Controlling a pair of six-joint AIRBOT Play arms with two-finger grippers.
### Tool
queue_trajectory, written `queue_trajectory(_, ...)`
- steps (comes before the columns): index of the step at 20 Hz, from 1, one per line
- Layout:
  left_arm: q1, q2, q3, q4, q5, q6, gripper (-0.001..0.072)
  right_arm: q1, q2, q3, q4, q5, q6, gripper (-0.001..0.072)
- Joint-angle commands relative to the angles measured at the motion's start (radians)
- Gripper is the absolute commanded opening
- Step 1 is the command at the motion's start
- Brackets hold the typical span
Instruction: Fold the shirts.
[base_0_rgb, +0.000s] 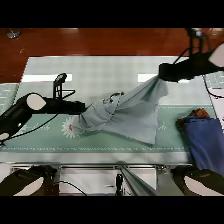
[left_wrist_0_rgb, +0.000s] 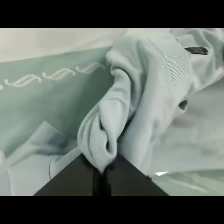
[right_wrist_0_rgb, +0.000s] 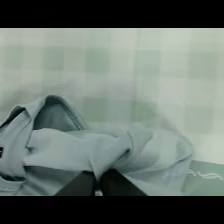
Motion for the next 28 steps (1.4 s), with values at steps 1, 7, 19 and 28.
queue_trajectory(1,0.0,-0.074,0.029,-0.001,0.026,0.005,0.0073,-0.005,-0.16,0.004,0.154,-0.097,0.011,0.0466)
queue_trajectory(7,0.164,-0.053,0.179,0.268,-0.345,0.006,0.0702,-0.187,-0.088,0.0,0.082,0.293,-0.156,0.0635)
queue_trajectory(19,0.451,0.026,-0.274,-0.329,-0.263,0.428,0.07,-0.431,0.457,-0.831,0.437,0.06,-0.324,0.0625)
queue_trajectory(28,0.178,-0.079,-0.252,-0.486,-0.19,0.529,0.0288,-0.431,0.457,-0.838,0.37,0.048,-0.305,0.0627)
